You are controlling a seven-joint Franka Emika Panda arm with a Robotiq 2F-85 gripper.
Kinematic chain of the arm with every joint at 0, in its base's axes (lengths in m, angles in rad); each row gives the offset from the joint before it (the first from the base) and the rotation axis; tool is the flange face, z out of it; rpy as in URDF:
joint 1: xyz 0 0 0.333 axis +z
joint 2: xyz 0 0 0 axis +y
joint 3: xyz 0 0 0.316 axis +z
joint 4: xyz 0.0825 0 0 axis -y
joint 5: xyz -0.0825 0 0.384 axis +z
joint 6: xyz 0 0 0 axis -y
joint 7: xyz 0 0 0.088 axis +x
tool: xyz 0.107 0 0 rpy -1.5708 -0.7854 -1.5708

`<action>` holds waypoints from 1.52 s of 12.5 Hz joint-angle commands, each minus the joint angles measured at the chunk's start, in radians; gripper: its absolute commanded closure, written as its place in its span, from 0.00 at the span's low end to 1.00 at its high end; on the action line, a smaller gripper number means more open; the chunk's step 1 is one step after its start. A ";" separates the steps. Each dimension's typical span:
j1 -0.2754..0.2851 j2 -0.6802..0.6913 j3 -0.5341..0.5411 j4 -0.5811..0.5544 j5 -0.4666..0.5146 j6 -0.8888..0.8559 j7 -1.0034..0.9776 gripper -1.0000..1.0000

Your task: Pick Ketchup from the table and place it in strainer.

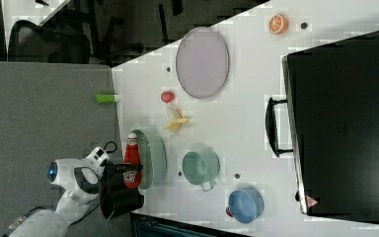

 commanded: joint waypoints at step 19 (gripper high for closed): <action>-0.297 -0.612 -0.347 0.158 0.110 -0.639 0.150 0.00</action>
